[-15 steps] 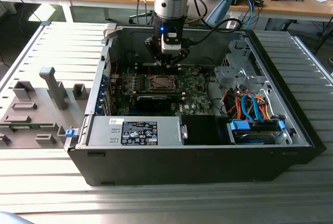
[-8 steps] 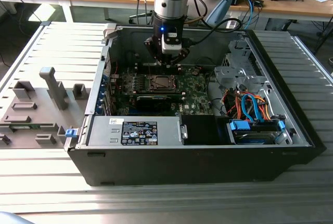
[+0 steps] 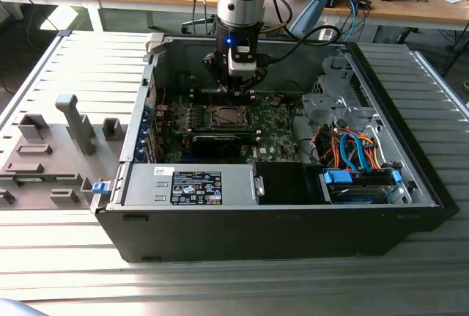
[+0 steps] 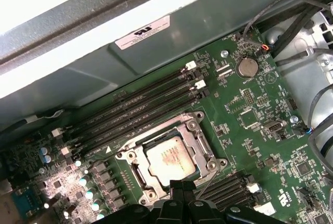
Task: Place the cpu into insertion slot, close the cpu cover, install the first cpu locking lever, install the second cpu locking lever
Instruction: 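Install the first cpu locking lever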
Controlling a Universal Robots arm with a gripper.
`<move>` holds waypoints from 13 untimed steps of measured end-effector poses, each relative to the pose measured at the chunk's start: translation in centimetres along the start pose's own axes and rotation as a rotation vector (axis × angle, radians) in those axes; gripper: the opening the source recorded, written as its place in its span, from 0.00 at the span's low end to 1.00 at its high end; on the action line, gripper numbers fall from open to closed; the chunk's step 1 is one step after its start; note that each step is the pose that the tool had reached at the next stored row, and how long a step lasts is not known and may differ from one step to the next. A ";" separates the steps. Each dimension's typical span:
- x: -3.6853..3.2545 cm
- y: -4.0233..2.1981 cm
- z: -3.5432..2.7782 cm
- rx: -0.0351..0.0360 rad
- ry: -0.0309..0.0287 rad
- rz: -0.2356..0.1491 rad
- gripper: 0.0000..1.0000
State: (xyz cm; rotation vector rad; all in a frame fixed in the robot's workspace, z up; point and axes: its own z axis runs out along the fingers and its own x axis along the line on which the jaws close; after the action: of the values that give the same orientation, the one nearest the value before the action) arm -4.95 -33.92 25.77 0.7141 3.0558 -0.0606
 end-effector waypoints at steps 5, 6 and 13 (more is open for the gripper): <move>0.00 0.00 0.00 -0.0001 -0.0003 -0.009 0.11; 0.00 0.00 0.00 -0.0001 -0.0004 -0.011 0.11; 0.00 0.00 0.00 -0.0003 -0.0009 -0.025 0.11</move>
State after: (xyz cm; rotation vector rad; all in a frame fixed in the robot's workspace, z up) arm -4.95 -33.92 25.77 0.6757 3.0640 -0.0605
